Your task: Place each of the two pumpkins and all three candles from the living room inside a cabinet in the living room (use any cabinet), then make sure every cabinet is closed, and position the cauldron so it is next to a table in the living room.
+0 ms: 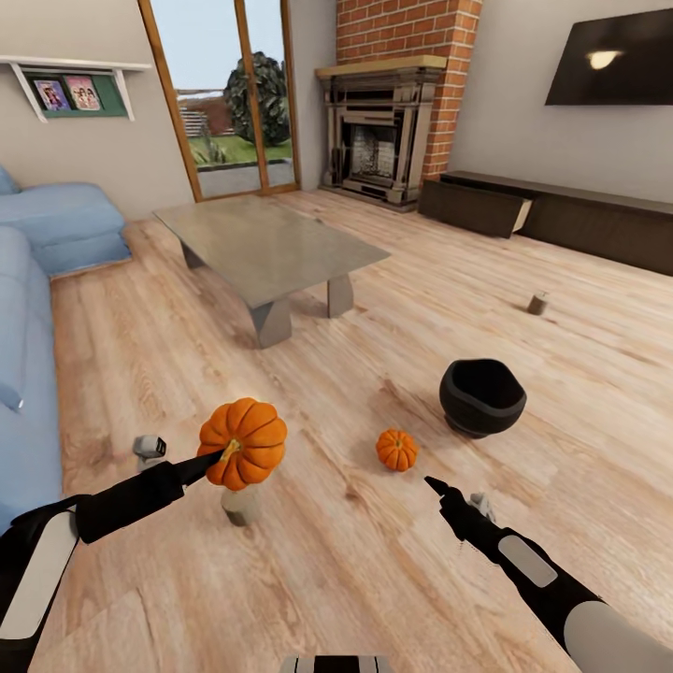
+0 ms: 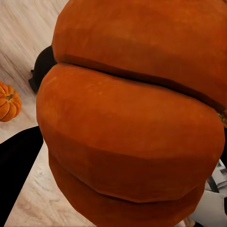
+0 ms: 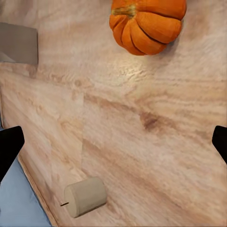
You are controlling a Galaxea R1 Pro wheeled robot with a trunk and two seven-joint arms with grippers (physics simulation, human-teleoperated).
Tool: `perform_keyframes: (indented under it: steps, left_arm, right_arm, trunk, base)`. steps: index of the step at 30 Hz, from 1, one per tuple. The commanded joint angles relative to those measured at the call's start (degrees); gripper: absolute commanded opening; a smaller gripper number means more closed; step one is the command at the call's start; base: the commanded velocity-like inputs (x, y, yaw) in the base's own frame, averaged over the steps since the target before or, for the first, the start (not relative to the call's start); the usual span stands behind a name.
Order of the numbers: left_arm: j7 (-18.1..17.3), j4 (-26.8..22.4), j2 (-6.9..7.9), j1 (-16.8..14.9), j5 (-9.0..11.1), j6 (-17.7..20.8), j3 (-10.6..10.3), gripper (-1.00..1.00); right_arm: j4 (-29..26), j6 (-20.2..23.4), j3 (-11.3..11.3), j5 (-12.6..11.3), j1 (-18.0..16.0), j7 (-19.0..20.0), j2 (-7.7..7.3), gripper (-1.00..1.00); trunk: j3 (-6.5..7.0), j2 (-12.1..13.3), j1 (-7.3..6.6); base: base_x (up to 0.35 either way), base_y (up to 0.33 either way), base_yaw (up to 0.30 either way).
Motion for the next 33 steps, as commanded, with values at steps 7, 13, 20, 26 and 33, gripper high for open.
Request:
perform_keyframes:
  steps: [7,13,20,26,33]
  left_arm:
    - [-0.2,0.0,0.00,0.0,0.2,0.3,0.0,-1.00]
    - [-0.2,0.1,0.00,0.0,0.2,0.3,0.0,-1.00]
    - [-0.2,0.1,0.00,0.0,0.2,0.3,0.0,-1.00]
    - [-0.2,0.1,0.00,0.0,0.2,0.3,0.0,-1.00]
    - [-0.2,0.1,0.00,0.0,0.2,0.3,0.0,-1.00]
  right_arm:
    - [0.1,0.0,0.3,-0.5,0.0,-0.1,0.00,1.00]
    - [0.2,0.0,0.3,-0.5,0.0,-0.4,0.00,1.00]
    - [0.2,0.0,0.3,-0.5,0.0,-0.4,-0.03,1.00]
    - [0.2,0.0,0.3,-0.5,0.0,-0.4,0.00,1.00]
    - [0.2,0.1,0.3,-0.5,0.0,-0.5,0.00,1.00]
  trunk:
    - [-0.05,0.0,0.02]
    - [-0.05,0.0,0.02]
    - [-0.05,0.0,0.02]
    - [-0.05,0.0,0.02]
    - [-0.49,0.0,0.07]
  base:
    - [0.276,-0.162,0.000]
    - [0.247,0.057,0.000]
    - [0.232,0.064,0.000]
    - [0.132,0.050,0.000]
    - [0.007,0.003,0.000]
